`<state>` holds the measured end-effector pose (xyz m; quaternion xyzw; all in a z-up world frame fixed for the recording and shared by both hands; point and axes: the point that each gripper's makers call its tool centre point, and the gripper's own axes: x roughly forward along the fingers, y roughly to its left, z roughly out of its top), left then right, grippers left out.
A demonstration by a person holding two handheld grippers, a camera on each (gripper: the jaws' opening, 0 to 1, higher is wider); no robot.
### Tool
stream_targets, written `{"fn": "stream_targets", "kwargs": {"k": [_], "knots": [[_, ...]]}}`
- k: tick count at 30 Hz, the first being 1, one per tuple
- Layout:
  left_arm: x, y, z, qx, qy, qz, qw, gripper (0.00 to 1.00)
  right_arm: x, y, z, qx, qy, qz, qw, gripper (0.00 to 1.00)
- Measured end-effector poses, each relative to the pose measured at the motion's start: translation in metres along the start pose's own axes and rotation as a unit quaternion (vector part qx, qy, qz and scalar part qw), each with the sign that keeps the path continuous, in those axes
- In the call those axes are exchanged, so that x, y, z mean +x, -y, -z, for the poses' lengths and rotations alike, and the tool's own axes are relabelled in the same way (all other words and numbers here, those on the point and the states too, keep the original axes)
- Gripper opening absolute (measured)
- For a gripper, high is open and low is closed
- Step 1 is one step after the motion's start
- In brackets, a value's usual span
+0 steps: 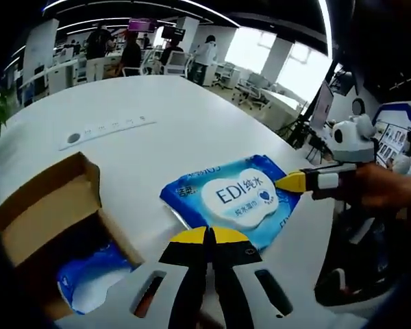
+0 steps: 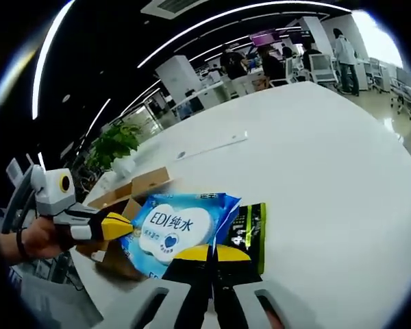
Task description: Operate the shoe box by opening the lid, removing the specified soft item, and placing it in the target area until the item is outside and the box remains undamaged.
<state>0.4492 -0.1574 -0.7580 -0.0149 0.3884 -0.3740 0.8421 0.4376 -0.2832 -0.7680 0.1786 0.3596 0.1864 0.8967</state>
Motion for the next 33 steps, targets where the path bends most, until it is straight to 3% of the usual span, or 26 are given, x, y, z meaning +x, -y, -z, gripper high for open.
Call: {"fn": "stream_targets", "kwargs": {"k": [9, 18, 33], "knots": [[0.017, -0.001, 0.004, 0.0, -0.011, -0.007, 0.9999, 0.0, 0.01, 0.016, -0.005, 0.0, -0.01, 0.001, 1.0, 0.0], [0.029, -0.006, 0.009, -0.008, -0.015, -0.01, 0.9998, 0.0, 0.019, 0.027, 0.001, -0.009, -0.028, 0.004, 0.9996, 0.0], [0.038, -0.008, 0.017, 0.042, -0.05, -0.043, 0.9969, 0.0, 0.033, 0.038, 0.006, -0.016, -0.039, 0.008, 0.9991, 0.0]]}}
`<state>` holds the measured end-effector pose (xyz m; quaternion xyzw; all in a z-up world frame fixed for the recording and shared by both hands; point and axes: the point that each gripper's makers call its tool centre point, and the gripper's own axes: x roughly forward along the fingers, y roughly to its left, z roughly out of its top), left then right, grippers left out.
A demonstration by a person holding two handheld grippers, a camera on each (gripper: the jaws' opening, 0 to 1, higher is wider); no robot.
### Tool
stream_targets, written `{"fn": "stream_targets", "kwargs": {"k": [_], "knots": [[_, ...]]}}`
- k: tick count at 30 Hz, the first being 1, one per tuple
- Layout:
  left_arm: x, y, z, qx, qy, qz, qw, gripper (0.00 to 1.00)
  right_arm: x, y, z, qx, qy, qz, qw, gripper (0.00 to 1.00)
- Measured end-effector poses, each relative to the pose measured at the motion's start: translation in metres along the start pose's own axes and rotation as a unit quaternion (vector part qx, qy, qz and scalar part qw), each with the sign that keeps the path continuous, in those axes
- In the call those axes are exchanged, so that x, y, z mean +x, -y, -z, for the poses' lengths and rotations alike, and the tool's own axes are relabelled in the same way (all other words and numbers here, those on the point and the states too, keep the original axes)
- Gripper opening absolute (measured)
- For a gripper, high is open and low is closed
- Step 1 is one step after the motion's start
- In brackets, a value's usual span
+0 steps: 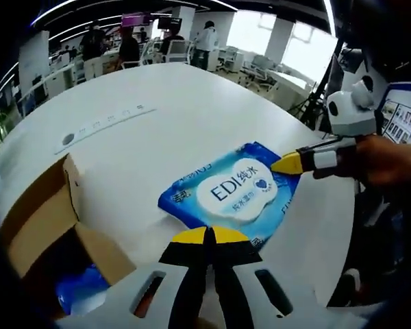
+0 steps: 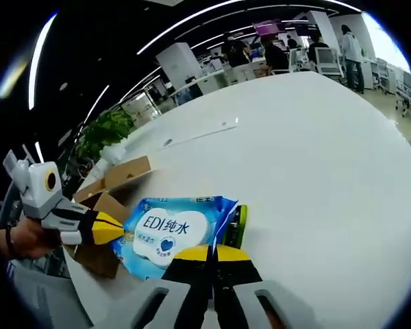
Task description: Operate the shoe box by opening the lid, removing the specified soft item, and placing it in the target area until the item is outside and the box remains undamaged.
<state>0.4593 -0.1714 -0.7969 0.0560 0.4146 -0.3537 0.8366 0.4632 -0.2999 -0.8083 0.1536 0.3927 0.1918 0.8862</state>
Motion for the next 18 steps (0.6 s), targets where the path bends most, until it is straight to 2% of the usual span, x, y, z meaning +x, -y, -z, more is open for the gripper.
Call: {"fn": "stream_targets", "kwargs": {"k": [10, 18], "knots": [[0.0075, -0.0026, 0.0016, 0.008, -0.014, -0.007, 0.9998, 0.0, 0.0047, 0.0049, 0.0018, 0.002, -0.005, 0.001, 1.0, 0.0], [0.0078, -0.0052, 0.002, -0.003, -0.018, -0.01, 0.9998, 0.0, 0.0057, 0.006, 0.0002, 0.0, -0.003, 0.003, 1.0, 0.0]]}}
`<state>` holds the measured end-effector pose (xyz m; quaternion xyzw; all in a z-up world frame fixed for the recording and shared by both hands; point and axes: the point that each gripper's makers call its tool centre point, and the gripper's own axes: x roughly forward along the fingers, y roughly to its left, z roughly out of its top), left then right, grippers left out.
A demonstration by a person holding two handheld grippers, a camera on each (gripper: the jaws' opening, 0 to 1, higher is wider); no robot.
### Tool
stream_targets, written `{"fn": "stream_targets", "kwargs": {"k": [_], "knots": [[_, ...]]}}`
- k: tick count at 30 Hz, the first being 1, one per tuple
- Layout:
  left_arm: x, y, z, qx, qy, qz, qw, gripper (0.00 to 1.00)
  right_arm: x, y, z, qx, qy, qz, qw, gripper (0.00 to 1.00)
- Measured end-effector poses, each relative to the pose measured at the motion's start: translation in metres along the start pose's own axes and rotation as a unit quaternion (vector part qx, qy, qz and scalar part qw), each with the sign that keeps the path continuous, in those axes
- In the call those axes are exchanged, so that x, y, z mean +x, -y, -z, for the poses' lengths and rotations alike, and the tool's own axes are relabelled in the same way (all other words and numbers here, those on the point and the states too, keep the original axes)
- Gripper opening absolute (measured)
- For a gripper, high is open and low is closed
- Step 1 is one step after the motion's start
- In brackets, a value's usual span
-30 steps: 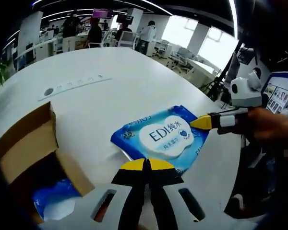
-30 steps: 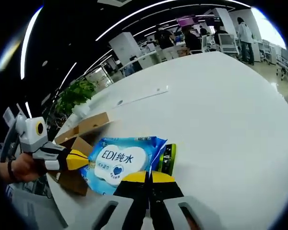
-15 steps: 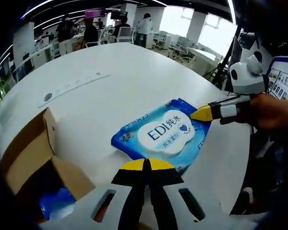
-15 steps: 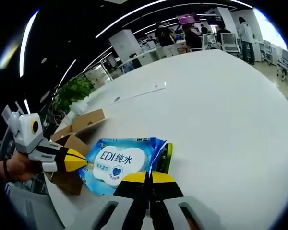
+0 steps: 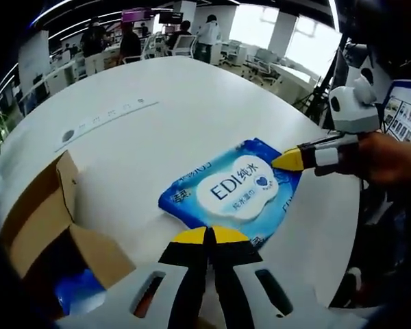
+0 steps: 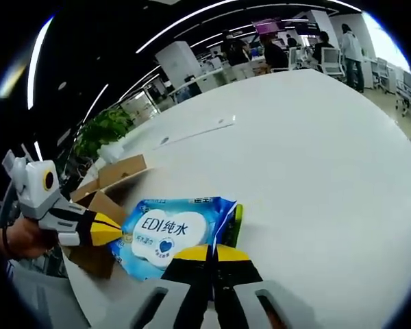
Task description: Operate the shoe box by opening the lid, removing the specified soft item, and placing it in the target area until the item is outside and the box remains undamaged.
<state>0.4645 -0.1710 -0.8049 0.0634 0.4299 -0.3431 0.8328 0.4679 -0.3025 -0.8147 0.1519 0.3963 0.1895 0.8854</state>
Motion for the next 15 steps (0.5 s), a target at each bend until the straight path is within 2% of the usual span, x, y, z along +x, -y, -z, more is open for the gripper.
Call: {"fn": "stream_targets", "kwargs": {"k": [7, 15], "knots": [[-0.002, -0.002, 0.0, -0.021, 0.0, -0.008, 0.9997, 0.0, -0.001, 0.001, -0.001, 0.006, 0.003, 0.009, 0.9999, 0.0], [-0.011, -0.004, -0.001, -0.026, 0.004, -0.01, 0.9996, 0.0, -0.004, 0.004, -0.002, 0.013, 0.01, 0.025, 0.9996, 0.0]]}}
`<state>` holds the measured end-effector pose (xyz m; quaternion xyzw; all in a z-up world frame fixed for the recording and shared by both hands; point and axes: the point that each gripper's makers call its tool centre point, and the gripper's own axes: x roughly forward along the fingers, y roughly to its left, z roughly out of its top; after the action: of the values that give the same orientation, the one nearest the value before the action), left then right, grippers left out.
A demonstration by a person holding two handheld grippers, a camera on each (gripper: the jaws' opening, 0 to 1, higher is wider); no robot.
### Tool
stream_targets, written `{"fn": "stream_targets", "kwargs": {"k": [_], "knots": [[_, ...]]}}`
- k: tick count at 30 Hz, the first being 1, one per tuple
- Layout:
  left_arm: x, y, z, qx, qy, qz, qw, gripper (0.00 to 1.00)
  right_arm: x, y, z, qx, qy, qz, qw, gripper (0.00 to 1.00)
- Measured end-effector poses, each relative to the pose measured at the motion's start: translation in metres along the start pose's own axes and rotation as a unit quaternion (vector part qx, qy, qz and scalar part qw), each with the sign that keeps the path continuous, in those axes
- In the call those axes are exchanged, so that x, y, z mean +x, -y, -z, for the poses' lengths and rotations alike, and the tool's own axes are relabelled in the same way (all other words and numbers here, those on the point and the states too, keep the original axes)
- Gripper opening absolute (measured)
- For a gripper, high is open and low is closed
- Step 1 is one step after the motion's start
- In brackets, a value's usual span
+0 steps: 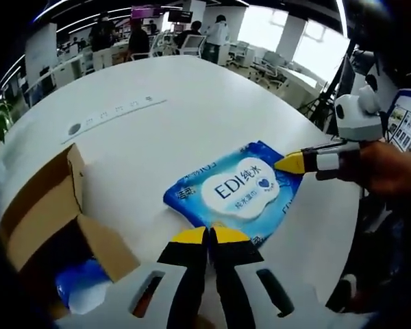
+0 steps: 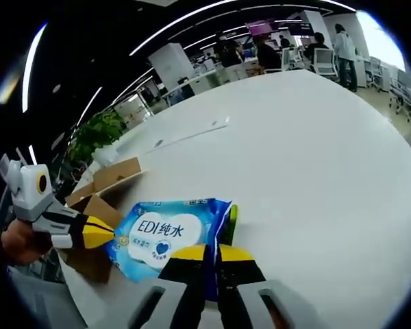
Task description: Operate the shoe box by opening the lid, removing the specified soft item, and placing it in the target area until the item is outside and the box remains undamaged.
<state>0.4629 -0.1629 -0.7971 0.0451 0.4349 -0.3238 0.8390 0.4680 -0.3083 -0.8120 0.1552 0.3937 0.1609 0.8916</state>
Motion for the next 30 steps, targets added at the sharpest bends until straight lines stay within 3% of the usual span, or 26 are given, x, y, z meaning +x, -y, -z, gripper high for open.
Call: {"fn": "stream_targets", "kwargs": {"k": [12, 30], "knots": [[-0.028, 0.0, -0.001, -0.019, 0.028, 0.004, 0.9994, 0.0, -0.018, 0.004, -0.006, 0.012, 0.027, 0.031, 0.9991, 0.01], [-0.068, -0.008, -0.003, -0.041, 0.064, 0.018, 0.9969, 0.0, -0.053, -0.006, -0.008, 0.036, 0.065, 0.036, 0.9966, 0.03]]}}
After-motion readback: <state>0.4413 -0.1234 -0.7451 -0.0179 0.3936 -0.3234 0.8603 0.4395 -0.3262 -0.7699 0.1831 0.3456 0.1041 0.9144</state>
